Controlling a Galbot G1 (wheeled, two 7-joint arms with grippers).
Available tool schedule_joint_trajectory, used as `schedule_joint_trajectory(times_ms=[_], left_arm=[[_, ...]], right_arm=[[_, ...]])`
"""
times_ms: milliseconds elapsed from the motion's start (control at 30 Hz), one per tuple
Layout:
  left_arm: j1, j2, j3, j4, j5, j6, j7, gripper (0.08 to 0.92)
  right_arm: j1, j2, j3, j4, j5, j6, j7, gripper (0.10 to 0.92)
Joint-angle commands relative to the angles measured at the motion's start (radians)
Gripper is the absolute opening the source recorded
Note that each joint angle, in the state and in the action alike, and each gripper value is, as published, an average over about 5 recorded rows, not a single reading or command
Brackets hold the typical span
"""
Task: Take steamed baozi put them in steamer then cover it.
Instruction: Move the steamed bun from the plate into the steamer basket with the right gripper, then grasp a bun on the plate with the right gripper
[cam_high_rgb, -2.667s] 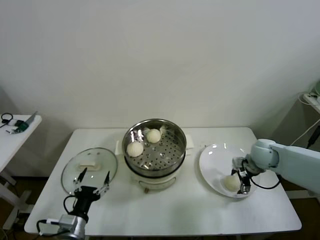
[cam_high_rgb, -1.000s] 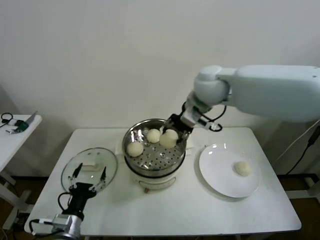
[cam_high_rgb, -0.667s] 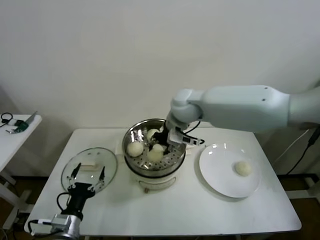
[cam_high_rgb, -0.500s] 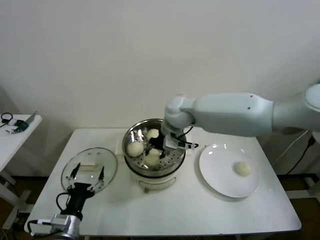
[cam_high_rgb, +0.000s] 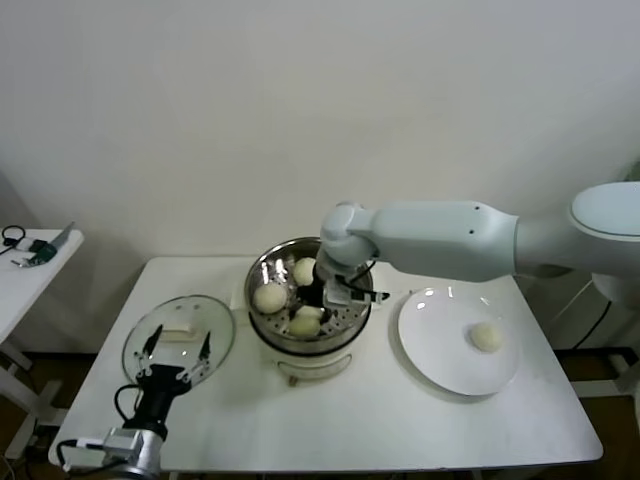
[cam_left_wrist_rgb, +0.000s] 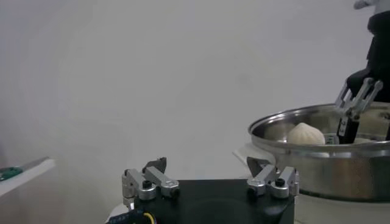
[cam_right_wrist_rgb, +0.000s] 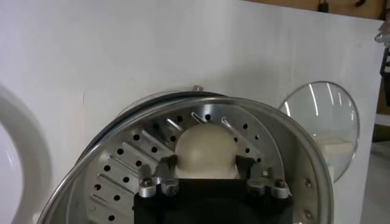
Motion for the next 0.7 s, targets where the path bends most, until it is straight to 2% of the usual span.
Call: schedule_joint_trajectory(times_ms=[33,167,300,433,533,633,700], left_arm=[[0.002,0.004,0.002,-0.004,0.000,0.000,0.003,0.823],[-0.002,0.001,0.010,-0.011,-0.004,0.003,0.004,0.823],[-0.004,0.000,0.018,-0.015,-0.004,0.003,0.006,0.823],[-0.005,0.003,0.022,-0.015,-0.007,0.002,0.007,0.823],[-0.005,0.008,0.023,-0.014,-0.014,-0.001,0.007,0.823],[-0.010,0.010,0.023,-0.009,-0.017,-0.005,0.009,0.823],[-0.014,0.009,0.025,-0.006,-0.019,-0.007,0.011,0.823]], right_arm=[[0.105,-0.009,-0.030,0.003,0.227,0.016,-0.092,0.741],[0.223,-0.046,-0.077,-0.003,0.360,0.019,-0.134,0.812],[0.342,-0.106,-0.159,-0.076,0.491,-0.033,-0.172,0.822],[0.461,-0.193,-0.292,-0.134,0.682,-0.240,-0.248,0.823],[0.526,-0.282,-0.395,-0.117,0.773,-0.421,-0.274,0.823],[0.540,-0.382,-0.473,-0.058,0.823,-0.573,-0.257,0.823],[0.513,-0.453,-0.493,-0.024,0.805,-0.632,-0.236,0.823]])
